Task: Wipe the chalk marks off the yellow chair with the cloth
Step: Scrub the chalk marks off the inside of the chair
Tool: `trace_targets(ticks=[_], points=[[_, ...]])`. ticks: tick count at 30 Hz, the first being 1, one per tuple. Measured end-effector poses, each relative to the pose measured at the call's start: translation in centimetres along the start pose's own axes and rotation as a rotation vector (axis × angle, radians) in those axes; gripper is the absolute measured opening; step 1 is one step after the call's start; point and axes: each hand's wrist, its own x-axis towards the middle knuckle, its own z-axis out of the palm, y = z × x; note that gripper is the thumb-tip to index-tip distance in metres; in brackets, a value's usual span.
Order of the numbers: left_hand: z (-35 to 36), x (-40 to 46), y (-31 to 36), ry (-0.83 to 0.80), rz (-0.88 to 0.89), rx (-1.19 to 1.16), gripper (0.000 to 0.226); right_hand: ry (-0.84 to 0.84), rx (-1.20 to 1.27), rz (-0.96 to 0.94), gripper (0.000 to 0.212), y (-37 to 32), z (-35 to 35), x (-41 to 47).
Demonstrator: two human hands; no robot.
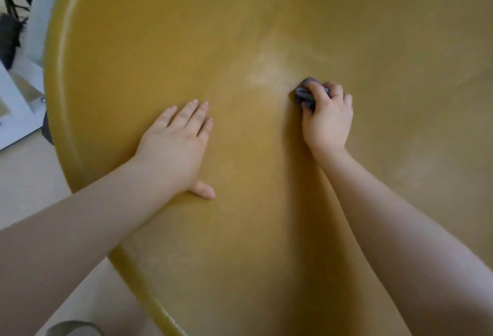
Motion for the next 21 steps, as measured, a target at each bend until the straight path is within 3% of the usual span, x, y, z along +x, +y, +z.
trace_targets(ticks=[7, 10, 13, 15, 19, 21], points=[[0.5, -0.5, -1.3, 0.027, -0.049, -0.081, 0.122, -0.254, 0.239, -0.365, 0.036, -5.6, -1.5, -8.9], [-0.1, 0.2, -1.9, 0.079, -0.063, -0.072, 0.114, -0.253, 0.220, -0.465, 0.033, -6.3, -1.4, -7.6], [-1.1, 0.6, -2.8, 0.127, -0.138, -0.046, 0.115, -0.210, 0.119, -0.450, 0.032, -6.5, -0.8, -4.9], [-1.5, 0.9, -3.7, 0.156, -0.192, -0.060, 0.122, -0.169, 0.036, -0.350, 0.030, -6.0, -0.5, -1.8], [-1.5, 1.6, -4.5, 0.158, -0.181, -0.109, 0.131, -0.014, 0.049, 0.318, 0.031, -3.7, -1.8, 6.0], [-1.5, 1.6, -4.5, 0.159, -0.156, -0.135, 0.130, 0.057, 0.082, 0.455, 0.029, -4.1, -2.0, 7.0]])
